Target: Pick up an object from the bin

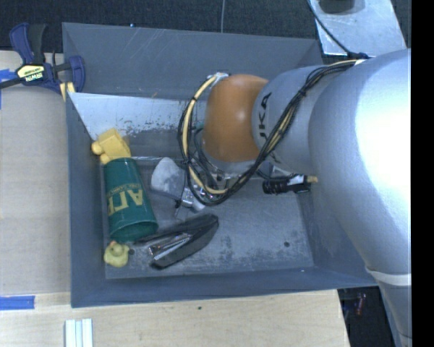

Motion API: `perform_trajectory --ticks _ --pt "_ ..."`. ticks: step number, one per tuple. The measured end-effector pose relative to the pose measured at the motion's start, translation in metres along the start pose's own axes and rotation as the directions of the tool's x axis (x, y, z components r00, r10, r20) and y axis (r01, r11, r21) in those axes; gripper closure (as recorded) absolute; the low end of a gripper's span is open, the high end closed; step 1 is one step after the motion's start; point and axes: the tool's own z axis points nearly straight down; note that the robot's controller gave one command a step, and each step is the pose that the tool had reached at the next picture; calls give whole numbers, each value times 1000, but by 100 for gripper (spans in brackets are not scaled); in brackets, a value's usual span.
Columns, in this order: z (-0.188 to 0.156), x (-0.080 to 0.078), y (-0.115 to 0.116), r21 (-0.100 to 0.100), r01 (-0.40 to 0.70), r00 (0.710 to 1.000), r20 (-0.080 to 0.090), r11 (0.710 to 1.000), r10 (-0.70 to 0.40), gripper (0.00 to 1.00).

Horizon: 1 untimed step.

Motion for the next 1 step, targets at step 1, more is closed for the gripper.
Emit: perform_trajectory --ticks 1 --pt "-4 22 30 -6 -348 938 7 938 348 100"
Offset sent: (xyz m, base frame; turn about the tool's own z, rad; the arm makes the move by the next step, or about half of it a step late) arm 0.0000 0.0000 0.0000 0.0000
